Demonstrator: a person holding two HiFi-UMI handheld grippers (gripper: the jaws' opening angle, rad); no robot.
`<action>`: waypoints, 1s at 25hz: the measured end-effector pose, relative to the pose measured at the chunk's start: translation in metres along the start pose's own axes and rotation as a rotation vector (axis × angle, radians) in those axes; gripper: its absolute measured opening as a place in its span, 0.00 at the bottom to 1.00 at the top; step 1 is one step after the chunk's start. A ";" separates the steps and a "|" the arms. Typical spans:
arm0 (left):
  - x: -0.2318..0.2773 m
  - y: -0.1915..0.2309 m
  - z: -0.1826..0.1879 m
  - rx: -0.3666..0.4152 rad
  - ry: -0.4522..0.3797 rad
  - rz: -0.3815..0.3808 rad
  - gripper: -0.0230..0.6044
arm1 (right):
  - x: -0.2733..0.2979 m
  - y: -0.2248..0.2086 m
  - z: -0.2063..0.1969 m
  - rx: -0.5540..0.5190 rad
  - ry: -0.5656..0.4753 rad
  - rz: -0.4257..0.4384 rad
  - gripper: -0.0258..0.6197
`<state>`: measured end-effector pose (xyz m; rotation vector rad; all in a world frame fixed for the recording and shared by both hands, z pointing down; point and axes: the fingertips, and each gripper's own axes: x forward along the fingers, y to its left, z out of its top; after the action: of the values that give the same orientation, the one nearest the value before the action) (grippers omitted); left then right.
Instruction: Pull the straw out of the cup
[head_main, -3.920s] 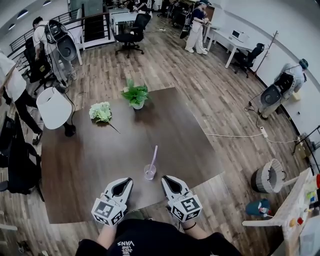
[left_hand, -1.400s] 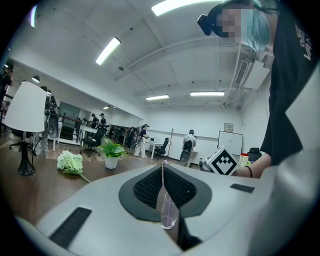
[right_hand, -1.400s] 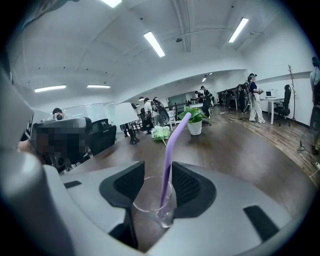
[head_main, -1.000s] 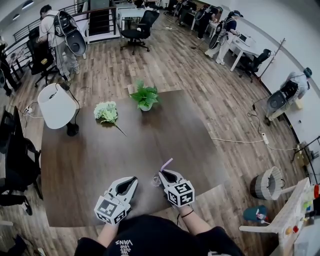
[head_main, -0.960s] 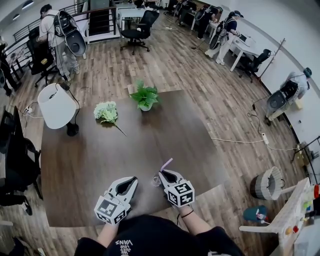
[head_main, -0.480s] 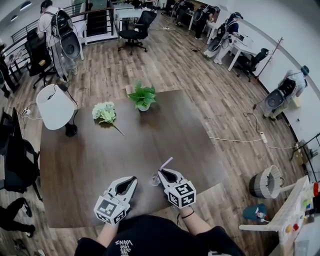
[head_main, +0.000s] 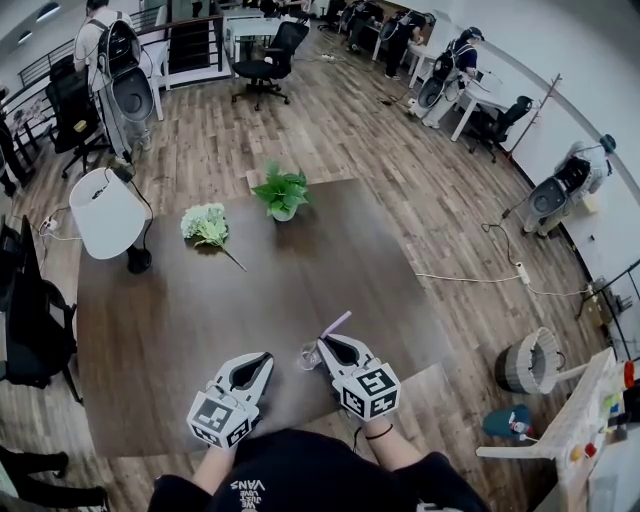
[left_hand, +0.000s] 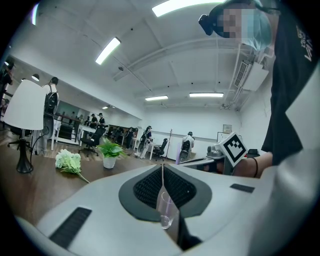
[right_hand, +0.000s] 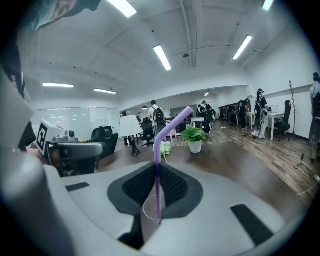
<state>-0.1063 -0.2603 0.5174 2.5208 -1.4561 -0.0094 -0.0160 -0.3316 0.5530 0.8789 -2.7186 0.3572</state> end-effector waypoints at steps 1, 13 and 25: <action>0.000 -0.001 0.000 0.001 -0.001 -0.003 0.07 | -0.002 0.000 0.003 -0.003 -0.007 -0.002 0.10; 0.003 -0.003 -0.001 0.001 0.004 -0.022 0.07 | -0.032 0.005 0.049 0.009 -0.143 -0.001 0.10; 0.003 -0.002 -0.003 -0.002 0.003 -0.021 0.07 | -0.058 0.010 0.073 0.010 -0.210 -0.008 0.10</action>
<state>-0.1024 -0.2616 0.5205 2.5337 -1.4278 -0.0108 0.0111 -0.3157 0.4652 0.9800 -2.9052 0.2924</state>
